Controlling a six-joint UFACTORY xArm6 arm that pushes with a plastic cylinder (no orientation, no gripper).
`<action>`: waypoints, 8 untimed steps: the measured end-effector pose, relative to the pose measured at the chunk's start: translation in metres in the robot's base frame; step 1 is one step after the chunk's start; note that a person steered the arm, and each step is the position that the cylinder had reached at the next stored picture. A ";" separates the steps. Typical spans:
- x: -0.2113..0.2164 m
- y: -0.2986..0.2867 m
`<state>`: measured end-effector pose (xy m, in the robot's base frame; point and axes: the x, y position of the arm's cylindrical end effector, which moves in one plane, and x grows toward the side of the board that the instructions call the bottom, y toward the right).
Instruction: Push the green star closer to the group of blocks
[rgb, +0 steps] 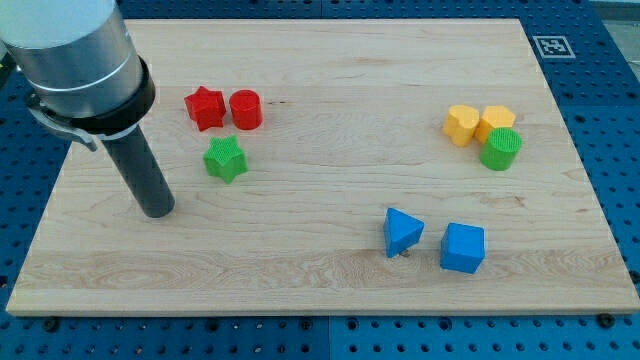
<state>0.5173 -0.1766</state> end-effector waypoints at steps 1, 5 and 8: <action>-0.022 0.004; -0.052 0.098; -0.052 0.170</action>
<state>0.4657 -0.0063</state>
